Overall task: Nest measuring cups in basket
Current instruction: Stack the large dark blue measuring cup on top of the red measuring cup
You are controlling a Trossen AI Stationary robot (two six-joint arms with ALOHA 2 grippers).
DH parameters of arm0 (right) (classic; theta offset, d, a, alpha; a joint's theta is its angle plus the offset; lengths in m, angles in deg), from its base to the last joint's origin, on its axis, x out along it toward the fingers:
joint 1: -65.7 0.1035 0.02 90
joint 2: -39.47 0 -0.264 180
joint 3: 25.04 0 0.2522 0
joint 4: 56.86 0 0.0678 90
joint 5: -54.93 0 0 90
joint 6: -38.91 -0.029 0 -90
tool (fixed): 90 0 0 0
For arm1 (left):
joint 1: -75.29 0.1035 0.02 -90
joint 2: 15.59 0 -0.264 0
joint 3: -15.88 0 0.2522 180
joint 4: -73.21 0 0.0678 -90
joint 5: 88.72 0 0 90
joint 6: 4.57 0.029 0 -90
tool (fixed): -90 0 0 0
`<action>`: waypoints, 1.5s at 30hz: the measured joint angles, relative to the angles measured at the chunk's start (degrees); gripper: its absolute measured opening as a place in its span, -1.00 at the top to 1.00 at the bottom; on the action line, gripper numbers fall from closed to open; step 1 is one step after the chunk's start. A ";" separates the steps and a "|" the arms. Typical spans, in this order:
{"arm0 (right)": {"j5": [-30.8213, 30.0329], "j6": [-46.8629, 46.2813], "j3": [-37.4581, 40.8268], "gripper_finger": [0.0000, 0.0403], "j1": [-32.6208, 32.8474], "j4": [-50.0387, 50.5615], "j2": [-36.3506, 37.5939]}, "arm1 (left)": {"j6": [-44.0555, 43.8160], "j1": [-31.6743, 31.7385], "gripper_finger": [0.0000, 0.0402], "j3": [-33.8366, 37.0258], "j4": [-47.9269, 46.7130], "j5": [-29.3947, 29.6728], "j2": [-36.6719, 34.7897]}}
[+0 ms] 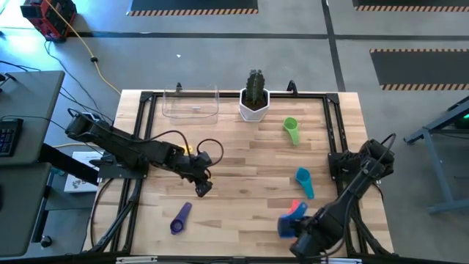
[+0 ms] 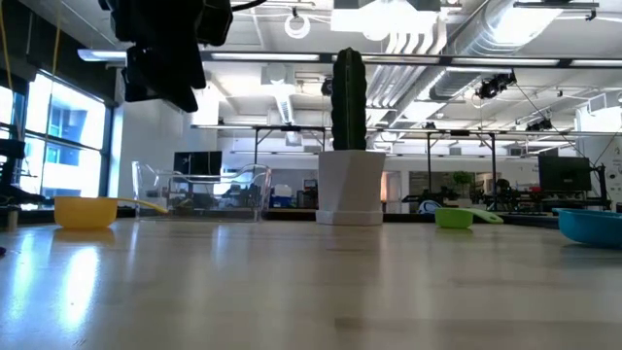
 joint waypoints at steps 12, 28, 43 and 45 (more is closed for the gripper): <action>2.24 0.91 9.88 1.00 2.77 -10.15 3.81 | -6.24 -0.08 0.35 0.00 0.22 0.02 0.00; 2.85 3.23 22.87 1.00 2.60 -19.14 9.57 | -8.47 -0.11 0.35 0.00 0.28 0.12 0.00; 3.50 5.64 24.65 1.00 2.18 -20.08 9.57 | -10.72 -0.11 0.35 0.00 0.27 0.26 0.00; 3.84 5.55 24.65 1.00 2.18 -20.08 9.57 | -10.72 -0.11 0.35 0.00 0.27 0.26 0.00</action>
